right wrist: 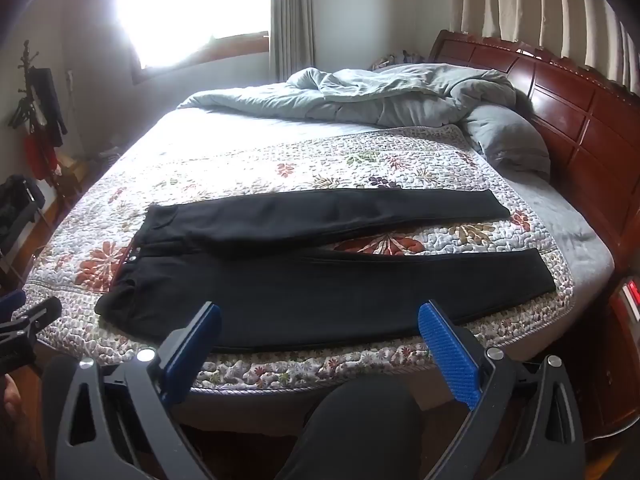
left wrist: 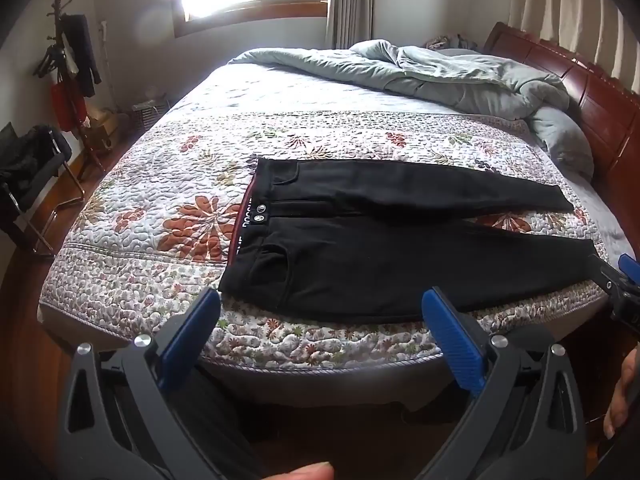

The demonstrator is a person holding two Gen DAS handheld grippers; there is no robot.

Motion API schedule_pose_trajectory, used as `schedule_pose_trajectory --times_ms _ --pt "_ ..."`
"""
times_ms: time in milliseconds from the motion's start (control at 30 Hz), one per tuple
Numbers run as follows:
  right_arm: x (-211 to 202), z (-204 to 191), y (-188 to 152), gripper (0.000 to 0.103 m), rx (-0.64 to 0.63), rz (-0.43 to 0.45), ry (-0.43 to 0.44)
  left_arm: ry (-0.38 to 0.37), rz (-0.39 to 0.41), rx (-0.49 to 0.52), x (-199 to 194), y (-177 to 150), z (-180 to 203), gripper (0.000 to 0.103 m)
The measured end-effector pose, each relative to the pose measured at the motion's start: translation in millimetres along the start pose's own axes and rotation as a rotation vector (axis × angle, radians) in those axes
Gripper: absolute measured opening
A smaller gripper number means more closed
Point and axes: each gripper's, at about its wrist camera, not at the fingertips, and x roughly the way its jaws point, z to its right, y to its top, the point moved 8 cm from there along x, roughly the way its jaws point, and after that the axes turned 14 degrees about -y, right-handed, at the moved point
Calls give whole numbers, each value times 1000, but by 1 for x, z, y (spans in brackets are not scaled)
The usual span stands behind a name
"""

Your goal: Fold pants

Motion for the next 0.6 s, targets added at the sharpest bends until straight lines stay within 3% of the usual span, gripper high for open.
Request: schedule_pose_trajectory --times_ms 600 --pt "0 1 0 99 1 -4 0 4 15 4 -4 3 3 100"
